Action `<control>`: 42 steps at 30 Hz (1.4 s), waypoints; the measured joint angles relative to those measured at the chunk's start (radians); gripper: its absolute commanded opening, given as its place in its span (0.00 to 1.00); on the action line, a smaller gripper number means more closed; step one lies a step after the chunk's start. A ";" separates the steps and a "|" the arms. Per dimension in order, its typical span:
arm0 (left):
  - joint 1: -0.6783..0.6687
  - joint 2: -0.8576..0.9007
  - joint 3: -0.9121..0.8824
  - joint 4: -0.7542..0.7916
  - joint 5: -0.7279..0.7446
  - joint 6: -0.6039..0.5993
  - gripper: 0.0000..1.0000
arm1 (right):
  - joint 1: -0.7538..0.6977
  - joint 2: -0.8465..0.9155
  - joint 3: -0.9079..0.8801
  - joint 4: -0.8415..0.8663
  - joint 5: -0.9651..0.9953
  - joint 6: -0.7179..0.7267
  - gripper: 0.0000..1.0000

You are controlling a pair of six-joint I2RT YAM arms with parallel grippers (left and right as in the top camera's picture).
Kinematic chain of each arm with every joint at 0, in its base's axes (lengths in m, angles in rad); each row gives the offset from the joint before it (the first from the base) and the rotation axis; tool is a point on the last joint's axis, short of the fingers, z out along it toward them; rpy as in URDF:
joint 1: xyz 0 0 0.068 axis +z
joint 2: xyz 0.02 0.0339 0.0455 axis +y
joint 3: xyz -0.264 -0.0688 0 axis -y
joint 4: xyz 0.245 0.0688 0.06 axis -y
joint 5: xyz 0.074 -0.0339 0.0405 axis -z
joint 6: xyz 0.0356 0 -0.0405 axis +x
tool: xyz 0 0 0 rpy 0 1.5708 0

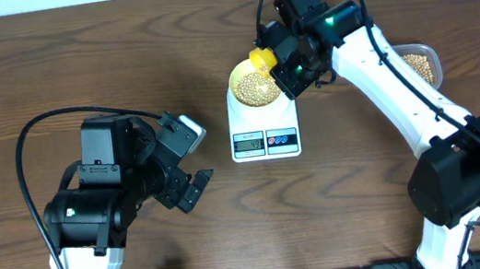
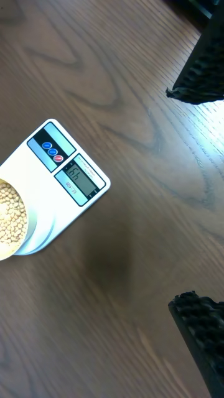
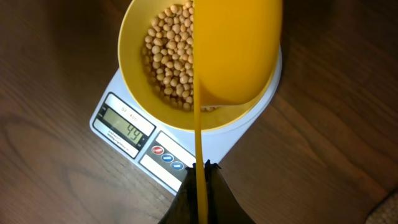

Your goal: Scoop item into bowl and weigh 50g on scale

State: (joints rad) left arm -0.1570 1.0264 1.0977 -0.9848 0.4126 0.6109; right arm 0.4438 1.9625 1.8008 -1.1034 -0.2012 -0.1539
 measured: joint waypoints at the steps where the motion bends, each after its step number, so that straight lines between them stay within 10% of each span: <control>1: 0.000 0.000 0.000 0.000 0.000 0.000 0.99 | 0.000 0.000 0.000 0.002 -0.005 0.000 0.01; 42: 0.000 0.000 0.000 0.000 0.000 0.000 0.99 | 0.021 0.000 0.000 0.005 0.037 -0.065 0.01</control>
State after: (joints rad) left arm -0.1570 1.0264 1.0977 -0.9848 0.4126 0.6109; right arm 0.4644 1.9625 1.8008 -1.0985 -0.1646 -0.2188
